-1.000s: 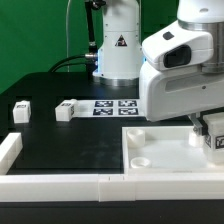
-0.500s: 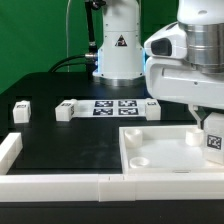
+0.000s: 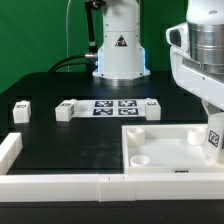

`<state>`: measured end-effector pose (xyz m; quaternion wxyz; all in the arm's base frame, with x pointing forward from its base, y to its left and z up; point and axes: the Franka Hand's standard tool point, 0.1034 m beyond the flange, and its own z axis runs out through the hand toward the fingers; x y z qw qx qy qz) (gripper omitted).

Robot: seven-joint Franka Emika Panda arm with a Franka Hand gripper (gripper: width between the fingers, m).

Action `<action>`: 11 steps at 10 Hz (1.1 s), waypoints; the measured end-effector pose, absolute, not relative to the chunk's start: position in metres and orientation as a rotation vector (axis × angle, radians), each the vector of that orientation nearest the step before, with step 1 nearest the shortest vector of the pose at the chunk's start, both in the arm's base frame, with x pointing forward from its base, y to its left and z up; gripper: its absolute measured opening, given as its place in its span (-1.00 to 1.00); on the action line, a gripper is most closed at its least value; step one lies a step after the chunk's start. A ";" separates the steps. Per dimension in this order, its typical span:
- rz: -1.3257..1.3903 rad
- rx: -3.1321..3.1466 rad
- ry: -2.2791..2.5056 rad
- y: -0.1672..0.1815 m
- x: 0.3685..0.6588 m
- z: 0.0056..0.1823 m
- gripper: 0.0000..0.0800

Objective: Assemble one leg

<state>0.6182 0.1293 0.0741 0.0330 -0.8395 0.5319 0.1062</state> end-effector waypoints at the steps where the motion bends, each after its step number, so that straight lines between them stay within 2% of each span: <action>1: 0.324 -2.616 1.574 0.130 0.618 0.074 -0.08; 2: 0.323 -2.635 1.537 0.130 0.618 0.074 0.37; 3: 0.314 -2.712 1.376 0.130 0.618 0.074 0.37; 4: 0.297 -2.818 1.100 0.129 0.618 0.074 0.58; 7: 0.162 -2.982 0.373 0.125 0.626 0.073 0.62; 11: 0.087 -3.013 -0.241 0.118 0.625 0.072 0.62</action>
Offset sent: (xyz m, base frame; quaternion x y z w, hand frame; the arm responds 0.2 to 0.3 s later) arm 0.0022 0.0014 0.0007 -0.0016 0.0043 -0.3865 0.9223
